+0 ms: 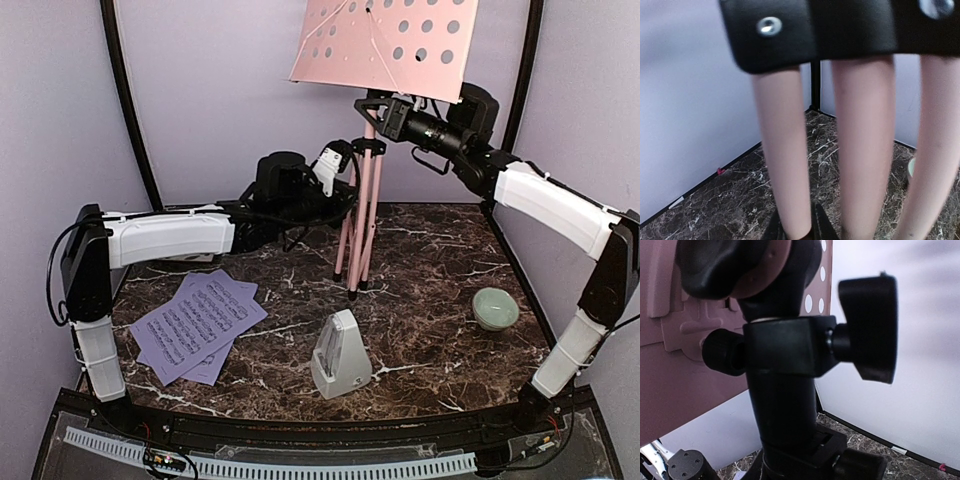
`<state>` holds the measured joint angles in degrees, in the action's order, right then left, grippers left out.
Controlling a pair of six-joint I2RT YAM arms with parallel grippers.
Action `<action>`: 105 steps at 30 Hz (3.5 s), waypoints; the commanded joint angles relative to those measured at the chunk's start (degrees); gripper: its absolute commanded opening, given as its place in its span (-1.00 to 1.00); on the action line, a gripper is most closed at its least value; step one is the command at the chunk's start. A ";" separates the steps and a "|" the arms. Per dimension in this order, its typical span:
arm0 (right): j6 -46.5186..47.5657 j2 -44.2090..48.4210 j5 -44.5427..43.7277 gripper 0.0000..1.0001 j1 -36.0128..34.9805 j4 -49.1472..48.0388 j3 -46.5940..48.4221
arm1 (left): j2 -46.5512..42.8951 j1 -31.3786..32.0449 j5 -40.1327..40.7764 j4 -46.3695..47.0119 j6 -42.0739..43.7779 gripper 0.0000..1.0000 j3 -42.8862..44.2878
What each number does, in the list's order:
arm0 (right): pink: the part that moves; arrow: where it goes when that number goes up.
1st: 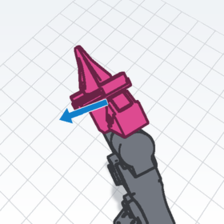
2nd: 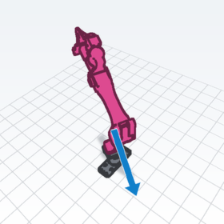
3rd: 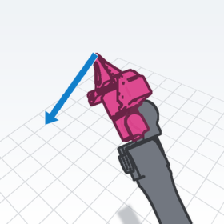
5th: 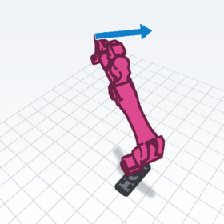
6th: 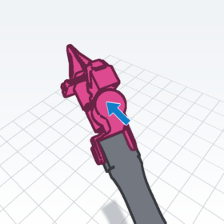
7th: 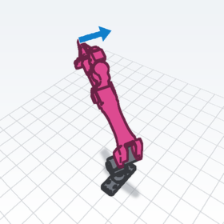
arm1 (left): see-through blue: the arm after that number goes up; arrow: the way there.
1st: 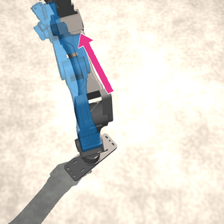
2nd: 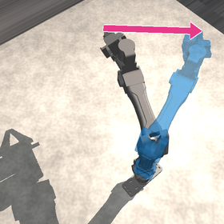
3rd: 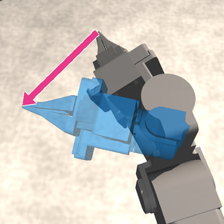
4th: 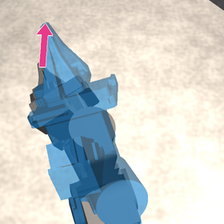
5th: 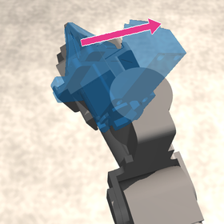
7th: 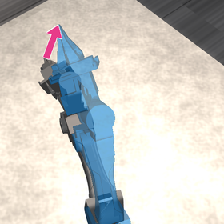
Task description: Set up the instrument practice props
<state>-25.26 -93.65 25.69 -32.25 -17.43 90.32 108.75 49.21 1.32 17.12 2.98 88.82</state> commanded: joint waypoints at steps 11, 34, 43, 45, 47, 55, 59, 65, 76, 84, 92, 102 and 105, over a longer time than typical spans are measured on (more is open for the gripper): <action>0.04 4.51 3.35 -1.00 -1.18 -3.96 12.33 | 0.68 -4.44 -2.79 8.25 31.51 -1.00 -7.22; 11.08 -2.77 4.70 -1.00 -1.23 -17.40 -1.33 | 4.30 -10.75 7.84 17.16 29.30 0.49 -10.33; 12.42 -3.82 9.67 -1.00 -1.27 -19.30 -2.25 | -6.34 -12.53 -9.00 16.84 20.04 0.46 -24.29; 12.36 -3.17 9.72 -0.70 -1.34 -19.62 -3.30 | -6.61 -12.85 -12.06 15.22 18.26 0.45 -23.86; 12.41 -2.26 9.29 -0.42 -1.31 -19.52 -4.44 | -6.43 -13.20 -15.14 13.76 16.84 0.45 -22.56; 13.99 1.93 6.55 0.53 -1.23 -15.69 -10.08 | -2.12 -13.62 -25.04 4.95 14.24 0.46 -13.35; 14.16 5.84 4.47 0.94 -0.95 -12.99 -13.74 | 0.77 -15.92 -27.36 2.75 12.71 0.46 -9.59; 11.12 11.25 1.16 1.00 0.43 -9.57 -21.82 | 4.88 -16.43 -28.12 -0.41 13.46 0.44 -3.06; 7.69 17.83 -7.08 0.72 4.46 -0.63 -37.01 | 11.01 -16.52 -29.72 -7.92 17.77 0.28 6.43; 11.21 11.39 -11.00 0.31 5.84 3.21 -36.52 | 9.49 -16.52 -27.34 -9.27 17.43 -0.02 5.64; 15.08 4.02 -11.09 0.09 6.06 6.12 -32.83 | 9.05 -16.57 -25.32 -6.04 14.02 -0.07 4.55; 16.50 -4.41 -12.42 -0.15 6.06 6.78 -24.80 | 9.16 -16.54 -29.10 -7.46 12.87 -0.11 4.38; 17.39 -6.74 -12.02 -0.23 6.06 6.72 -21.79 | 8.21 -16.52 -29.16 -7.62 12.65 -0.20 3.27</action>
<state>-9.04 -97.60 14.28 -26.44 -9.04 63.68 120.31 32.95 -26.96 8.51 16.71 93.69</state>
